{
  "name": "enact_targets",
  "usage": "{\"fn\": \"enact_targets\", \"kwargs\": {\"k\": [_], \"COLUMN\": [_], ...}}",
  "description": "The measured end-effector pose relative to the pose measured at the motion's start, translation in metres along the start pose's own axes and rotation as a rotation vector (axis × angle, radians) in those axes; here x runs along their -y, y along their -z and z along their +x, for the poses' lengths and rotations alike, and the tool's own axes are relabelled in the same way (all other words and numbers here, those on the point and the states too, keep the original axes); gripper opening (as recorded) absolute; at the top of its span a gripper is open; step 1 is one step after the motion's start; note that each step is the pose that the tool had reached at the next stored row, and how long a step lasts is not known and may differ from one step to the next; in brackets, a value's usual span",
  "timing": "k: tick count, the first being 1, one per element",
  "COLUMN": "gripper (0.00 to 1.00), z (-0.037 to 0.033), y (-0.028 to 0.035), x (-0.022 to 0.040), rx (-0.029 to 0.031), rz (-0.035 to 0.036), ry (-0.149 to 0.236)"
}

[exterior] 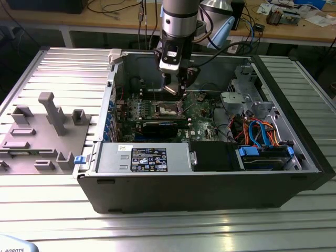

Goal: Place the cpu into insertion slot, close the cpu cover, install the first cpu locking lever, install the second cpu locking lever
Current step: 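Place the cpu into insertion slot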

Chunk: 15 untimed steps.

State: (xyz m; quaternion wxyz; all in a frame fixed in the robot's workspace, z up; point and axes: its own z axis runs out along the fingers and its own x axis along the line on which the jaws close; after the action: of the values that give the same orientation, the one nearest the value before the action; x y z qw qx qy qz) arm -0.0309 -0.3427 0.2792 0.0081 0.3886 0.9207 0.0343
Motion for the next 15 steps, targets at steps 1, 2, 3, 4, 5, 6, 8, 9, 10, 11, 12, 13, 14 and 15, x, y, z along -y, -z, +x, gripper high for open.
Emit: {"fn": "enact_targets", "kwargs": {"k": [1, 2, 3, 4, 5, 6, 8, 9, 10, 11, 12, 13, 14, 15], "gripper": [0.55, 0.55, 0.55, 0.55, 0.55, 0.55, 0.55, 0.55, 0.55, 0.55, 0.55, 0.55, 0.55, 0.55], "z": [0.0, 0.0, 0.0, 0.0, 0.0, 0.0, 0.0, 0.0, 0.0, 0.0, 0.0, 0.0, 0.0, 0.0], "y": [-0.0003, -0.0005, -0.0006, -0.0006, -0.0007, -0.0007, -0.0008, -0.0008, -0.0009, -0.0009, -0.0009, -0.0009, -0.0009, -0.001], "x": [0.0, 0.0, 0.0, 0.0001, 0.0001, 0.0001, 0.0001, 0.0001, 0.0001, 0.0001, 0.0001, 0.0001, 0.0001, 0.0001], "rx": [0.001, 0.002, 0.0022, 0.0024, 0.0024, 0.0025, 0.0028, 0.0028, 0.003, 0.0031, 0.0032, 0.0032, 0.0033, 0.0034], "rz": [-0.0001, -0.0003, -0.0003, -0.0004, -0.0004, -0.0004, -0.0004, -0.0004, -0.0005, -0.0005, -0.0005, -0.0005, -0.0005, -0.0006], "ry": [-0.014, -0.028, -0.031, -0.033, -0.034, -0.035, -0.039, -0.04, -0.043, -0.044, -0.045, -0.046, -0.047, -0.049]}}
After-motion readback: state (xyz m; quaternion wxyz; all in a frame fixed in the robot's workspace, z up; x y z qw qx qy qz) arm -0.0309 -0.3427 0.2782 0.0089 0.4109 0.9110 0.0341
